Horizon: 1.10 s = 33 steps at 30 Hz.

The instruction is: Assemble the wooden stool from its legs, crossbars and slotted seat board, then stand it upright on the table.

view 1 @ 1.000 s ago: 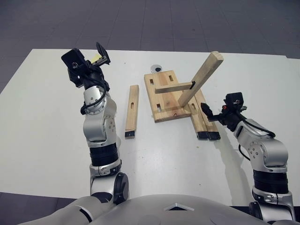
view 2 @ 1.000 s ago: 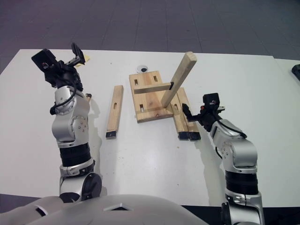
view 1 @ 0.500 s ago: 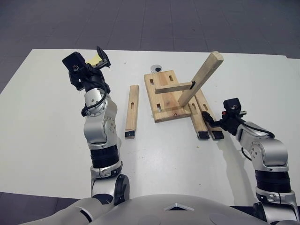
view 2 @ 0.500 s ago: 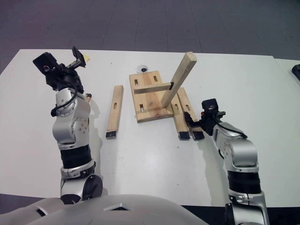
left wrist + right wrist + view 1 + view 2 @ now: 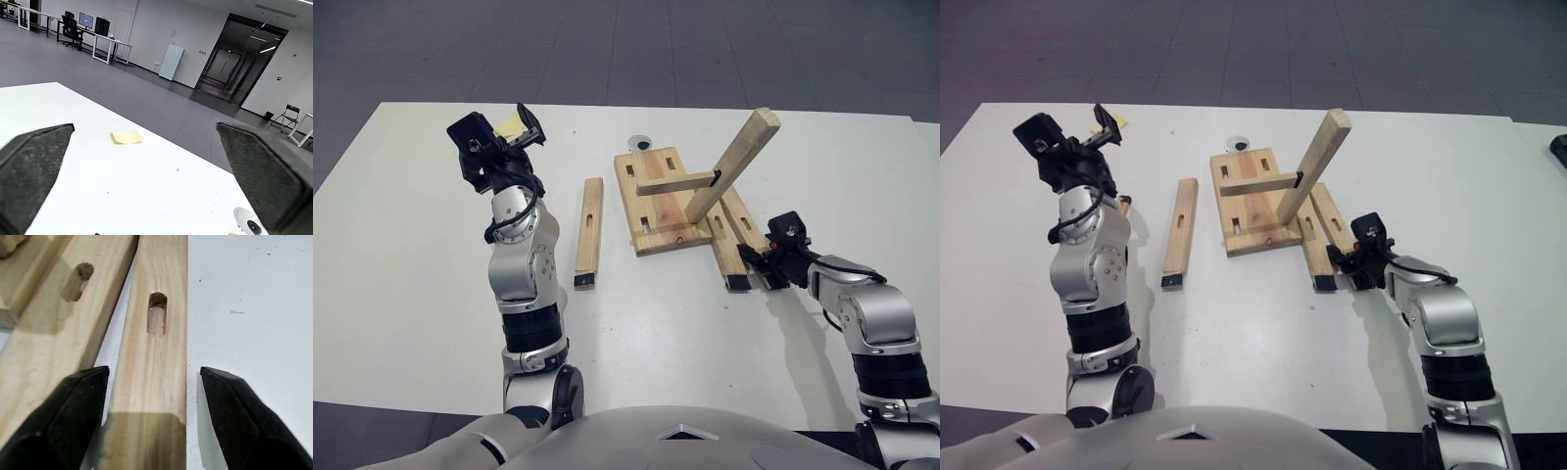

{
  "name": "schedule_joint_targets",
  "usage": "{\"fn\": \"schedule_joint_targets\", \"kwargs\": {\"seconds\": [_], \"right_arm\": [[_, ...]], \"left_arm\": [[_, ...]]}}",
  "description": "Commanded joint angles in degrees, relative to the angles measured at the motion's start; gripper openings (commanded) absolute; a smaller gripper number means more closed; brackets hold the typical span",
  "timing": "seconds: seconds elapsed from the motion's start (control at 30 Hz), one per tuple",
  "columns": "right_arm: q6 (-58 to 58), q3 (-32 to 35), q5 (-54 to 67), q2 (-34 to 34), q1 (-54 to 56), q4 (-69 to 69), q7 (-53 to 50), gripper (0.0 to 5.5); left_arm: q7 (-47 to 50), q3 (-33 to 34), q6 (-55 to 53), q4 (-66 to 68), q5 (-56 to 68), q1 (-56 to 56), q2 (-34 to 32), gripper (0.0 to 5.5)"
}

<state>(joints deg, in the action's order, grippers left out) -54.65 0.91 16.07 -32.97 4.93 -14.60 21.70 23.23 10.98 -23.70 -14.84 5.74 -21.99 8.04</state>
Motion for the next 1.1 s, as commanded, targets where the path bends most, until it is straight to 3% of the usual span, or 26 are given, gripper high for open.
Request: {"fn": "schedule_joint_targets", "kwargs": {"seconds": [0.03, 0.2, 0.37, 0.67, 0.8, 0.97, 1.1], "right_arm": [[-2.88, -1.31, -0.18, -1.16, 0.48, 0.49, 1.32, 2.81], [-3.94, 0.01, 0.29, -1.19, 1.85, 1.34, 2.40, 2.13], [-2.19, 2.30, 0.58, 0.36, 1.72, 1.71, 2.08, 2.11], [9.76, 15.49, 4.54, 7.81, 6.41, 0.69, -2.76, 2.09], [18.53, 18.01, 2.85, 7.92, 10.46, -1.92, -5.60, 2.09], [24.72, 21.22, 6.64, 8.20, 20.52, -6.35, -7.42, 2.09], [27.32, 19.32, 10.50, 8.35, 26.21, -9.86, -5.02, 2.09]], "left_arm": [[0.78, 0.06, -1.70, -0.08, -0.46, 0.69, 0.77, 5.40], [1.23, 0.40, -4.16, 1.68, -0.26, 0.24, 0.62, 5.40], [0.67, 0.31, -5.56, 3.52, -0.03, -0.12, 0.21, 5.40], [-2.43, 3.10, -7.38, 5.05, 2.28, -1.68, -2.50, 5.40], [-11.98, 8.83, -7.06, 2.72, 13.60, -5.13, -6.37, 5.40], [-31.97, 10.80, -14.82, -5.58, 39.09, -11.51, -13.54, 5.40], [-36.41, 9.93, -19.39, -8.03, 52.72, -17.35, -16.52, 5.40]]}}
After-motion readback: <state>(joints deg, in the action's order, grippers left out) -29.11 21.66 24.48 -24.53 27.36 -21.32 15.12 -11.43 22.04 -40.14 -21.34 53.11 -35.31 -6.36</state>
